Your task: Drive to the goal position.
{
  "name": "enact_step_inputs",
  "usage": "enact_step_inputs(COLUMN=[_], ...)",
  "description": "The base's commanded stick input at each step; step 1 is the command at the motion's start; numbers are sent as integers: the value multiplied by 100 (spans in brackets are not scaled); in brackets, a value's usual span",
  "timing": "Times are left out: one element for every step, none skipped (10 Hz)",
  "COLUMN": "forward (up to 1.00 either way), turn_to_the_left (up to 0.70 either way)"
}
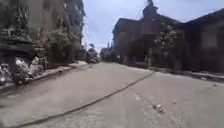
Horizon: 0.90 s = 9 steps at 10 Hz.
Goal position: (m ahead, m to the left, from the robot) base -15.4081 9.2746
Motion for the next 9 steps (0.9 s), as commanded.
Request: enact_step_inputs(forward=[83, 83, 82, 83, 82, 81, 80, 80, 80], turn_to_the_left=[-12, -12, -12, -12, -12, -12, -12, -12, -12])
